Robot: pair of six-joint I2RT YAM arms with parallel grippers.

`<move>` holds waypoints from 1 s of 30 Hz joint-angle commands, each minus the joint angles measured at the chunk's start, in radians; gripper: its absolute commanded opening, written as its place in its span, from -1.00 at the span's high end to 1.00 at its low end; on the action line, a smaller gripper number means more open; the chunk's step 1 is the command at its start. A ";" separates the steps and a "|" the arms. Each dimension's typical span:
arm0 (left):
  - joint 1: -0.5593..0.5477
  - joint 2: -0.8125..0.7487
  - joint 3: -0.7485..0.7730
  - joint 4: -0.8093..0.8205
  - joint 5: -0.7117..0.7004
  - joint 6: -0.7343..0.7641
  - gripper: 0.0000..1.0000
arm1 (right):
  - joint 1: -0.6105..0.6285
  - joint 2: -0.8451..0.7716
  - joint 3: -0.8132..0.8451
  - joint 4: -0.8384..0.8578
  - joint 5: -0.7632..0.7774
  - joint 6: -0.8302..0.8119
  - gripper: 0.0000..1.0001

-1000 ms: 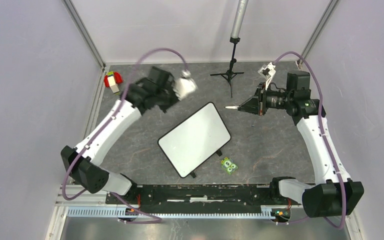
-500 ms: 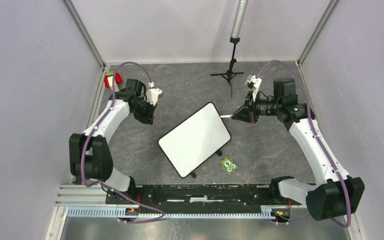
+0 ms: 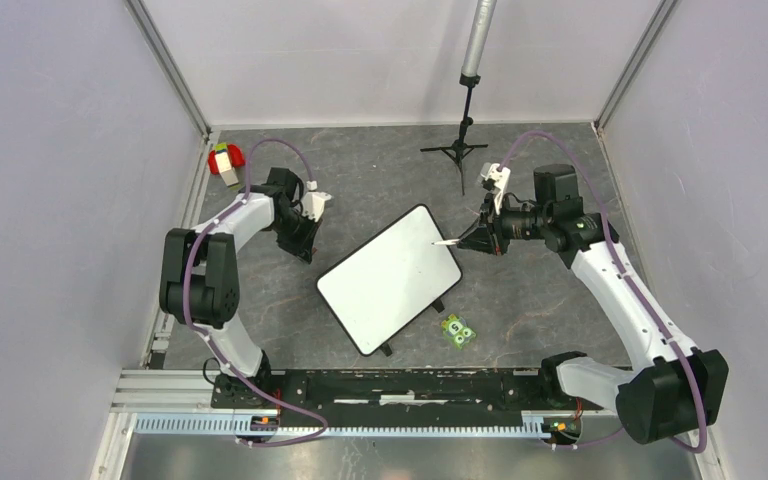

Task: Write a sentence on the whiteboard
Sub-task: Place the pen cap at the center of the board.

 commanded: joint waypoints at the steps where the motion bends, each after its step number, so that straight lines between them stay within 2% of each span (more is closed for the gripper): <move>1: -0.008 0.035 0.010 0.027 0.006 -0.020 0.84 | 0.007 -0.037 -0.006 0.044 0.000 -0.018 1.00; 5: -0.012 0.059 0.014 0.022 0.005 -0.016 0.72 | 0.008 -0.043 -0.004 0.029 0.005 -0.033 1.00; 11: -0.017 0.084 0.038 -0.007 0.016 -0.001 0.30 | 0.012 -0.045 -0.001 0.018 0.003 -0.040 1.00; 15: -0.017 0.078 0.060 -0.029 0.028 0.006 0.11 | 0.012 -0.048 0.002 0.016 0.005 -0.042 1.00; 19: -0.017 0.044 0.098 -0.074 0.099 0.008 0.03 | 0.012 -0.048 0.011 0.009 0.004 -0.045 1.00; 23: -0.024 0.019 0.120 -0.136 0.234 0.023 -0.09 | 0.012 -0.047 0.023 0.001 0.008 -0.051 1.00; 30: -0.053 0.074 0.127 -0.159 0.461 -0.006 -0.04 | 0.012 -0.040 0.030 0.006 0.002 -0.040 1.00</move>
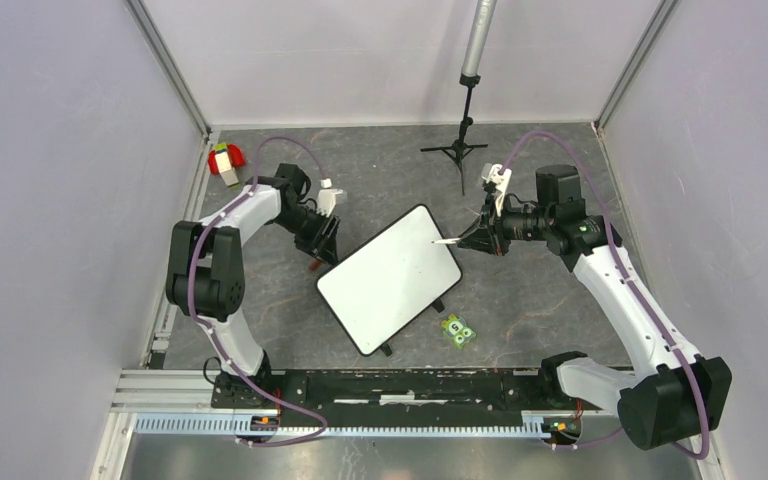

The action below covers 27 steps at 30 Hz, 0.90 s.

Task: Write a sentence on the whiteboard
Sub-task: Place the pen cap at the center of the board, then move the whiteboard stand to the center of the board.

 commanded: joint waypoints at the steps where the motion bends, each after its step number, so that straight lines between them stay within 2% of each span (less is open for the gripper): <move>1: -0.034 0.029 0.037 -0.024 0.210 -0.019 -0.04 | 0.006 -0.013 0.032 0.000 0.000 -0.003 1.00; 15: -0.226 0.245 0.115 0.054 0.197 -0.082 -0.08 | 0.006 -0.033 0.042 -0.057 -0.007 -0.043 1.00; 27: -0.395 0.381 0.237 0.053 0.203 -0.089 0.21 | 0.007 -0.019 0.041 -0.095 -0.020 -0.084 1.00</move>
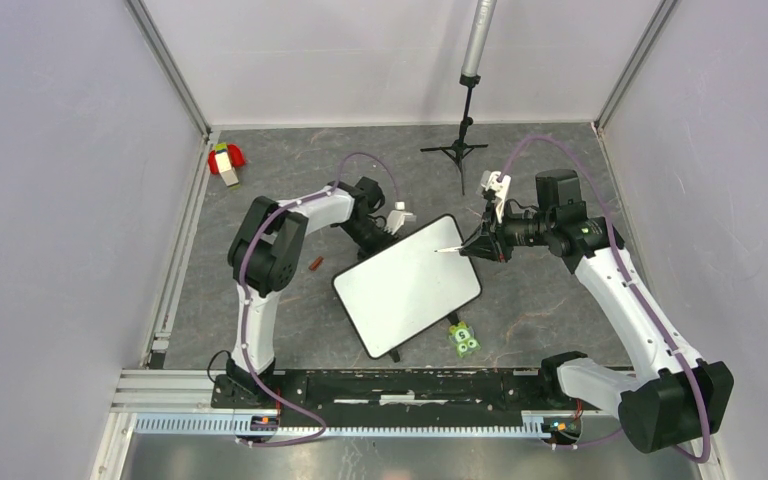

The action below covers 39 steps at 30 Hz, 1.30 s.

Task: Write a sentence on the whiteboard
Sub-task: Move the whiteboard stand to the center of the board, then write a sentence on the whiteboard.

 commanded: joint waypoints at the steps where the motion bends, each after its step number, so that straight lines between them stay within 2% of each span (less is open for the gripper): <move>1: -0.075 0.069 0.047 0.035 -0.002 -0.019 0.22 | 0.007 -0.004 0.040 -0.005 -0.019 -0.026 1.00; 6: -0.096 0.108 0.105 0.025 -0.004 -0.023 0.20 | 0.007 -0.005 0.028 -0.012 -0.021 -0.038 1.00; 9: -0.086 0.118 0.170 -0.024 -0.021 -0.002 0.06 | 0.009 -0.003 0.023 -0.007 -0.022 -0.040 1.00; 13: -0.016 0.065 0.230 -0.060 -0.023 0.000 -0.08 | 0.023 -0.003 0.019 0.022 -0.022 -0.026 1.00; 17: 0.113 -0.056 0.250 -0.117 0.001 0.012 -0.17 | 0.059 -0.003 0.029 0.056 -0.003 -0.011 1.00; 22: 0.288 -0.291 0.123 -0.175 0.086 0.033 -0.23 | 0.147 -0.004 0.036 0.101 0.085 -0.004 1.00; 25: 0.335 -0.457 -0.018 -0.195 0.104 0.052 -0.26 | 0.220 -0.006 0.034 0.149 0.154 0.014 1.00; 29: 0.343 -0.608 -0.156 -0.228 0.161 0.090 -0.28 | 0.342 0.018 0.059 0.179 0.253 0.014 1.00; 34: 0.341 -0.695 -0.217 -0.261 0.242 0.143 -0.33 | 0.485 0.060 0.089 0.198 0.302 -0.003 1.00; 39: 0.303 -0.662 -0.234 -0.251 0.267 0.142 -0.23 | 0.557 0.099 0.137 0.165 0.280 -0.038 1.00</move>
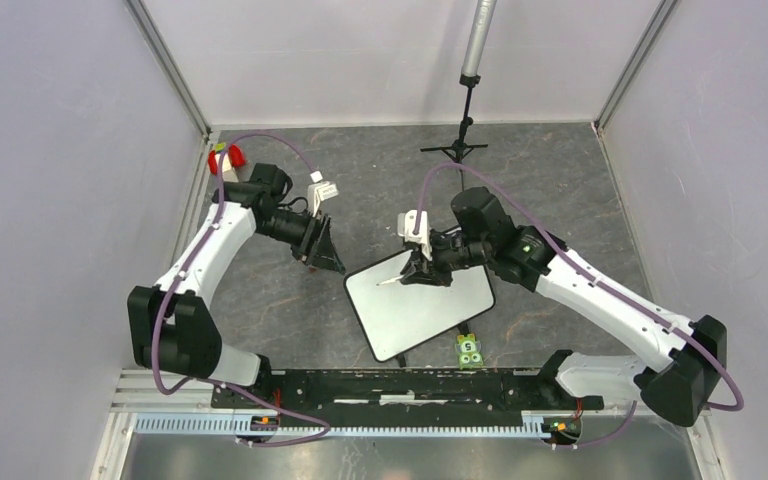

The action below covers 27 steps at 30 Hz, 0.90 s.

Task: Write a sentence on the whiteboard

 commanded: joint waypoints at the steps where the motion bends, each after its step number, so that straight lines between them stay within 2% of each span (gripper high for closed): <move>1: -0.037 0.023 0.002 0.007 0.054 0.048 -0.21 | 0.031 0.016 0.074 0.014 -0.001 -0.030 1.00; 6: -0.101 0.084 0.030 0.010 0.019 0.048 -0.03 | 0.031 -0.029 0.029 0.025 0.016 -0.039 1.00; 13: -0.184 0.169 0.121 0.034 -0.059 0.027 0.65 | 0.031 -0.055 -0.002 0.023 0.028 -0.047 1.00; 16: -0.190 0.198 0.160 0.034 -0.080 0.032 0.84 | 0.031 -0.057 -0.008 0.023 0.025 -0.051 1.00; 19: -0.199 0.224 0.198 0.023 -0.091 0.044 0.94 | 0.032 -0.060 -0.014 0.025 0.024 -0.053 1.00; 27: -0.233 0.225 0.227 -0.004 -0.191 0.118 0.95 | 0.031 -0.067 -0.025 0.031 0.030 -0.055 1.00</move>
